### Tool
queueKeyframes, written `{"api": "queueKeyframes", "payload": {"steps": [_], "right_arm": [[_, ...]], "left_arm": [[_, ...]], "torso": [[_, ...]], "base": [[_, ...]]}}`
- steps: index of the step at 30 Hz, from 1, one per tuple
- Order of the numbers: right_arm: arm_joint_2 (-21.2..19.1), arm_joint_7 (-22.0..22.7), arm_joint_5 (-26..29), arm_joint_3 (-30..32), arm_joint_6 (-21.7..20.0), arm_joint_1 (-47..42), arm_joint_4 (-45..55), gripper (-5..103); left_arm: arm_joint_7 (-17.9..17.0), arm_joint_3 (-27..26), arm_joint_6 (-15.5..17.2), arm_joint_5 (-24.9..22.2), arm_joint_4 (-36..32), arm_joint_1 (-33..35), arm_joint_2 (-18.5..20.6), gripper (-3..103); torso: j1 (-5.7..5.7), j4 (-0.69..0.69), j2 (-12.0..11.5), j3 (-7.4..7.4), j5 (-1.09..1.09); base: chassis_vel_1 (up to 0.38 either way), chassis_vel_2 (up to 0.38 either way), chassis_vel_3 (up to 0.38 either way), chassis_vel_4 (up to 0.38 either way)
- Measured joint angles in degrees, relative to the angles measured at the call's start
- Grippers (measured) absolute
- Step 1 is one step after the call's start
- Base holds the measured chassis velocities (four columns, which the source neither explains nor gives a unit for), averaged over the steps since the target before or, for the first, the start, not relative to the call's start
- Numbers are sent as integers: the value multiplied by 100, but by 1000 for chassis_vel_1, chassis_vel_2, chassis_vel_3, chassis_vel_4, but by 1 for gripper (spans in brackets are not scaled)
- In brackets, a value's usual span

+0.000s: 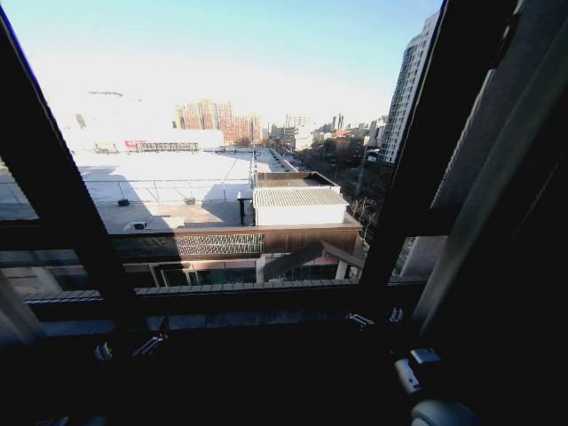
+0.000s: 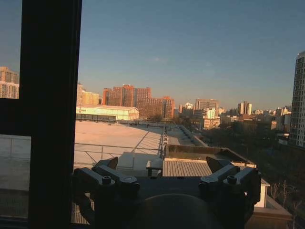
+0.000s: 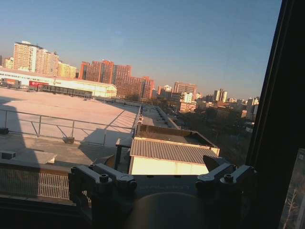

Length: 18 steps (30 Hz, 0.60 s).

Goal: Open the curtains by pulling them apart, changing their state from closed to fully open.

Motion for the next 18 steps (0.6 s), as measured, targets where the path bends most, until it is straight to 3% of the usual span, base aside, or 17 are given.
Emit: {"api": "queueKeyframes", "payload": {"steps": [18], "right_arm": [[-22, -27, 0, -69, 7, 140, -118, 100]], "left_arm": [[7, 13, -79, 133, 0, 74, -159, 100]], "torso": [[0, 1, 0, 0, 0]], "base": [[357, 354, -354, -355]]}}
